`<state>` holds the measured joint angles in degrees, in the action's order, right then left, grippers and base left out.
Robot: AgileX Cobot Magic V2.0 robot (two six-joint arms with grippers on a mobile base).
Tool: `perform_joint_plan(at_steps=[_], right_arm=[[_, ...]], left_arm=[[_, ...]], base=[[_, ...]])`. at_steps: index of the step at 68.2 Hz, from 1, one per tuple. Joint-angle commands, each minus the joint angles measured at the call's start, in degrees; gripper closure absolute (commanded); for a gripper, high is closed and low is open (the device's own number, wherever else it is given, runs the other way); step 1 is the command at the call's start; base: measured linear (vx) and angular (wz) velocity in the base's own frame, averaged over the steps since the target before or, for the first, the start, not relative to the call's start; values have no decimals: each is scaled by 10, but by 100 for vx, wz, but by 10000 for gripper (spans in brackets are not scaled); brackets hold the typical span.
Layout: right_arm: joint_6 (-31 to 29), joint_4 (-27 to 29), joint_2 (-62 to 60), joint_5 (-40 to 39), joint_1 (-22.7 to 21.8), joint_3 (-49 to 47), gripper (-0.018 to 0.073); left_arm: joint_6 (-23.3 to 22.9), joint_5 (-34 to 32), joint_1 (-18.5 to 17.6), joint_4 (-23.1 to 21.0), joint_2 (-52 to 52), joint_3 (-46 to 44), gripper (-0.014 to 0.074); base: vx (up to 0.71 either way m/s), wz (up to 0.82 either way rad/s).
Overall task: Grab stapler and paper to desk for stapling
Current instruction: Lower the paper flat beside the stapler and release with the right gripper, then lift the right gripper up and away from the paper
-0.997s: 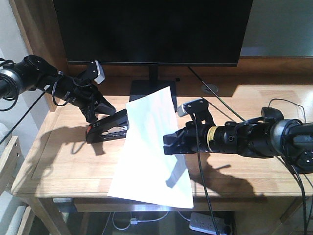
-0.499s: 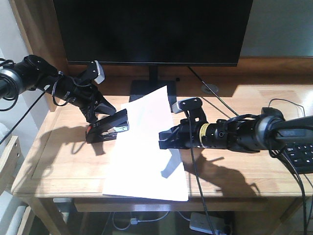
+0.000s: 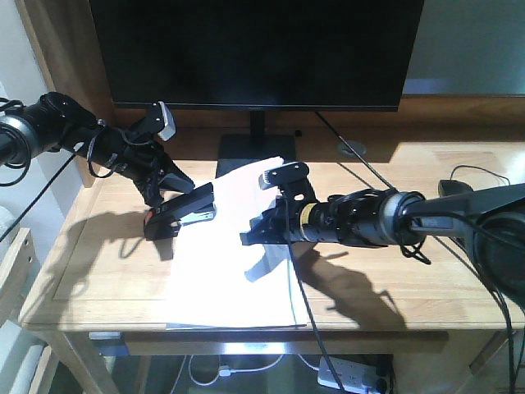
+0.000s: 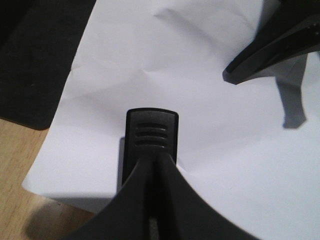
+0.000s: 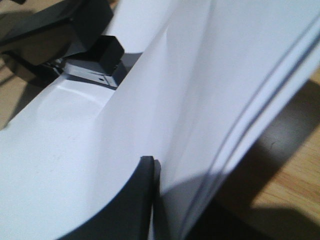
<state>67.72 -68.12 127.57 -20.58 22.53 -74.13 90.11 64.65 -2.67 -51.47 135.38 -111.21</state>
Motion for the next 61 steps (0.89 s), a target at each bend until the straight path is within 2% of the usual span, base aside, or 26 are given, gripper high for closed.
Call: perform_joint_plan(at_steps=[1, 23, 30, 40, 61], right_arm=[[-2, 17, -31, 17, 5, -22, 431], [-2, 17, -31, 85, 5, -22, 64], [-2, 17, -31, 115, 5, -22, -27], [-4, 14, -32, 166, 3, -22, -74], [-8, 13, -54, 262, 2, -22, -41]], left_arm=[[0, 7, -2, -35, -40, -15, 603], [0, 7, -2, -35, -40, -15, 603], [0, 7, -2, -35, -40, -15, 603], [0, 7, -2, -35, -40, -15, 603], [0, 7, -2, -35, -40, -15, 603]], base=[[0, 0], [0, 0], [0, 0], [0, 0], [0, 0]])
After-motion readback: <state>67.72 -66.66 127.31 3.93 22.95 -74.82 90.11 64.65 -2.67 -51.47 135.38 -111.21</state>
